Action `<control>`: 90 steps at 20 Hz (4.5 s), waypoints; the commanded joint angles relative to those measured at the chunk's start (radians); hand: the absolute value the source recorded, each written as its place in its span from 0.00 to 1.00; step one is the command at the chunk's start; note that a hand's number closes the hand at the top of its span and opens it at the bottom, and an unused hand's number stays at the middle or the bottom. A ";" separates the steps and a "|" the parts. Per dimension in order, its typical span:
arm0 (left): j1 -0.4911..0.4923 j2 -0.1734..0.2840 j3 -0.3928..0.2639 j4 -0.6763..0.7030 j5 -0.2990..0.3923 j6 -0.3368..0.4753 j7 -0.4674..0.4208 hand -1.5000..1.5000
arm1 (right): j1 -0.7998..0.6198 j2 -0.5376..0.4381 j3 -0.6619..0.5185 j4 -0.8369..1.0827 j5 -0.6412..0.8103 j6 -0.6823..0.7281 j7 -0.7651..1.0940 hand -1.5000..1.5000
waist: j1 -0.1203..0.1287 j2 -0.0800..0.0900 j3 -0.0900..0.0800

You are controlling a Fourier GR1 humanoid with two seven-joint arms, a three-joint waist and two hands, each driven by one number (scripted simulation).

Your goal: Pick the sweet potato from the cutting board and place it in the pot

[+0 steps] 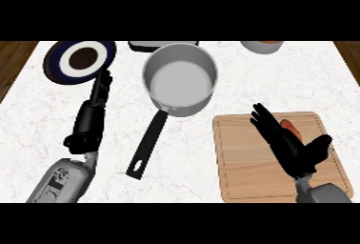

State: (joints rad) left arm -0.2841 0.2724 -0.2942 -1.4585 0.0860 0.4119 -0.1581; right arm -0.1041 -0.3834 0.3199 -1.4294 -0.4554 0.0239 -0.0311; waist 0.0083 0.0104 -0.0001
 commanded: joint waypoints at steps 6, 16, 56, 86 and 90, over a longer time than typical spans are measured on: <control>0.044 -0.007 0.037 -0.006 0.146 -0.085 0.215 0.50 | -0.164 -0.076 0.011 -0.016 -0.237 0.523 0.006 0.00 | 0.040 -0.002 0.004; 0.122 0.028 0.049 -0.095 0.200 -0.123 0.307 0.50 | -0.069 -0.432 -0.288 0.099 0.234 0.493 -0.770 0.00 | -0.011 -0.010 0.003; 0.127 -0.029 0.185 -0.142 0.125 -0.223 0.392 0.50 | -0.175 -0.502 -0.178 0.030 0.906 0.593 -0.368 0.00 | -0.011 -0.011 0.000; 0.225 -0.114 0.215 -0.345 0.030 -0.274 0.525 0.50 | -0.193 -0.198 -0.160 0.102 1.335 0.584 -0.229 0.00 | -0.003 -0.011 0.000; 0.154 -0.123 0.252 -0.237 0.034 -0.303 0.485 0.50 | -0.214 -0.177 -0.145 0.216 1.423 0.501 -0.290 0.00 | -0.004 -0.010 0.000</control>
State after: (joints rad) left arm -0.1204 0.1537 -0.0628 -1.7055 0.1175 0.1256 0.3312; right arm -0.3009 -0.5832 0.1639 -1.2935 0.8996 0.5718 -0.2819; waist 0.0035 0.0003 0.0000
